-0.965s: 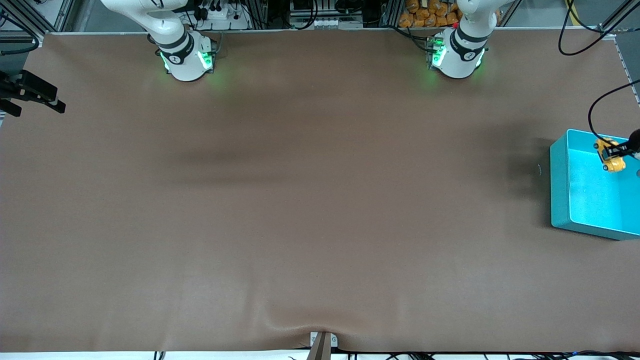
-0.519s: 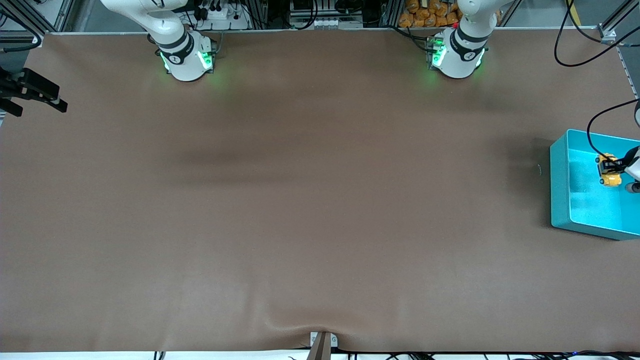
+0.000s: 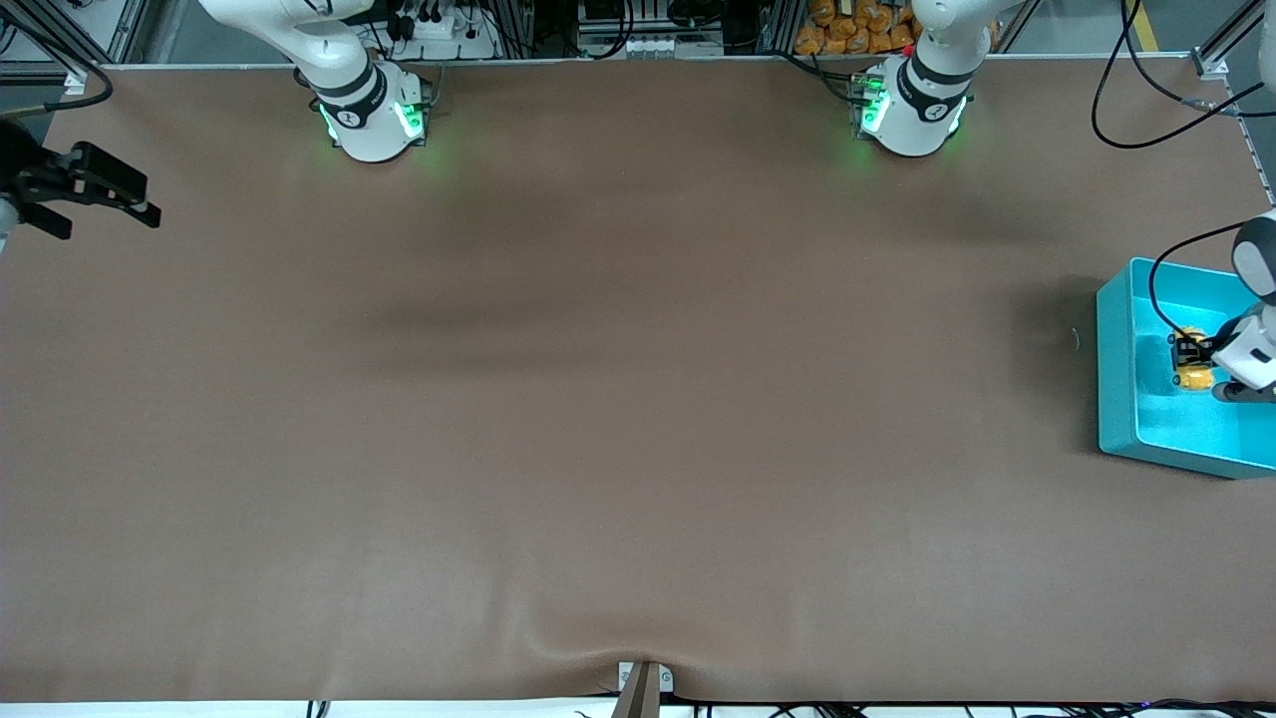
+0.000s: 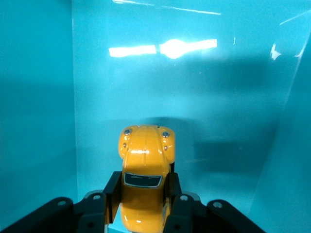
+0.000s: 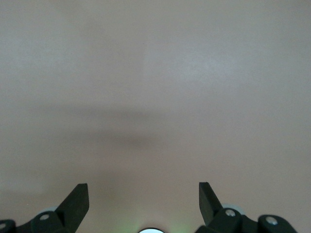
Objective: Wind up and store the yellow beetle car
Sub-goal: 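Lower the car into the blue box and open the left gripper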
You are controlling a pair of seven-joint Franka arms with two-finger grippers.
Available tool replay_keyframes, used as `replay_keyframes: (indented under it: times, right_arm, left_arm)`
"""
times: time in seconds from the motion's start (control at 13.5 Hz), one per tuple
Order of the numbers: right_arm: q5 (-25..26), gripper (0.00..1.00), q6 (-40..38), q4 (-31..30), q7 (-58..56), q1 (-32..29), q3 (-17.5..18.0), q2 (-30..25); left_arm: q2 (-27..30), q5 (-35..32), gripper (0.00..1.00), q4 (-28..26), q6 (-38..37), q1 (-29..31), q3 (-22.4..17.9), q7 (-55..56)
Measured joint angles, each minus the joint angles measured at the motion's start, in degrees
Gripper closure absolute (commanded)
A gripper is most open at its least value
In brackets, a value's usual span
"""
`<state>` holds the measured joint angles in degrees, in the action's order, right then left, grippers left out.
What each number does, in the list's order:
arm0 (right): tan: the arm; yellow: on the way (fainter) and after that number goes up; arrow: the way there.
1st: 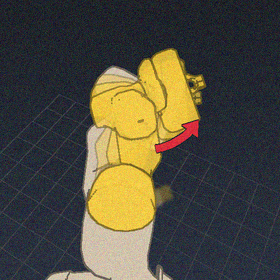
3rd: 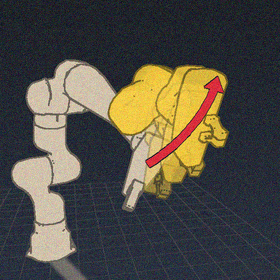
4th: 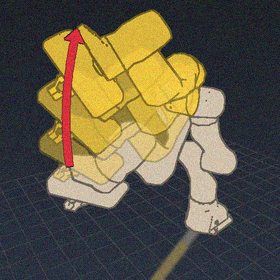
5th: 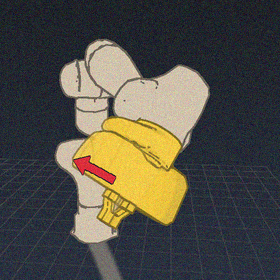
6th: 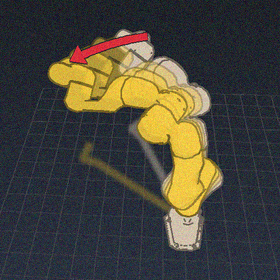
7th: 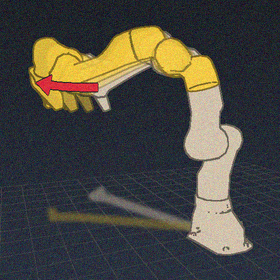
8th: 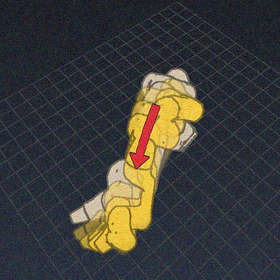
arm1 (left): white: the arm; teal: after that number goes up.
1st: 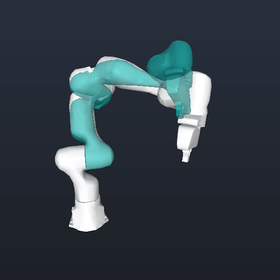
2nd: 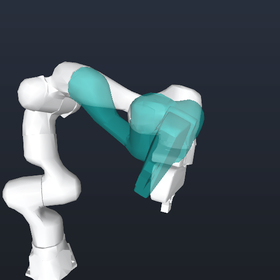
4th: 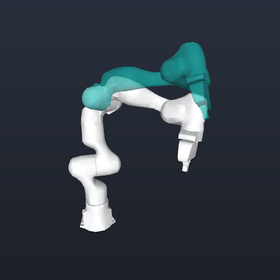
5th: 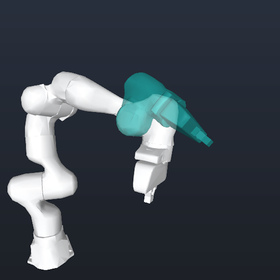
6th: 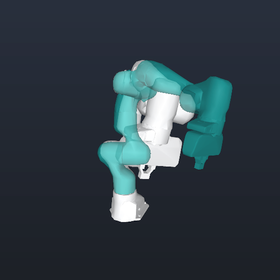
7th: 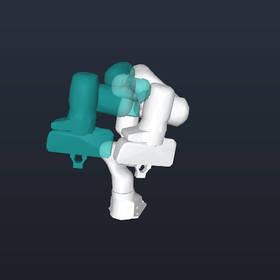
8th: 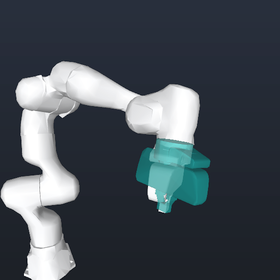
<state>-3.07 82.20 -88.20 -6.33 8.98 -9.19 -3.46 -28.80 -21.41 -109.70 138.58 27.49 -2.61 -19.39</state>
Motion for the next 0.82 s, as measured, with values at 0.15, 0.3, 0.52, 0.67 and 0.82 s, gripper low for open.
replay_keyframes:
  times: [0.15,0.3,0.52,0.67,0.82]
  right_arm:
    - [0.0,0.00,0.0,0.0,0.0,0.8,0.0,0.0]
    - [0.0,0.00,0.0,0.0,0.0,1.2,0.0,0.0]
    - [0.0,0.00,0.0,0.0,0.0,1.6,0.0,0.0]
    - [0.0,0.00,0.0,0.0,0.0,1.7,0.0,0.2]
    - [0.0,0.00,0.0,0.0,0.0,1.7,-0.1,0.5]
  left_arm:
    - [-1.8,-0.5,0.94,0.6,0.9,1.1,0.0,0.0]
    - [-2.8,-0.7,0.92,1.3,1.2,2.9,0.0,-1.2]
    - [-3.0,-0.7,0.75,1.7,1.4,3.6,0.1,-1.6]
    - [-3.0,-0.7,0.49,1.7,1.4,3.6,0.3,-1.5]
    - [-3.0,-0.4,0.21,1.7,1.4,3.6,0.4,-1.0]
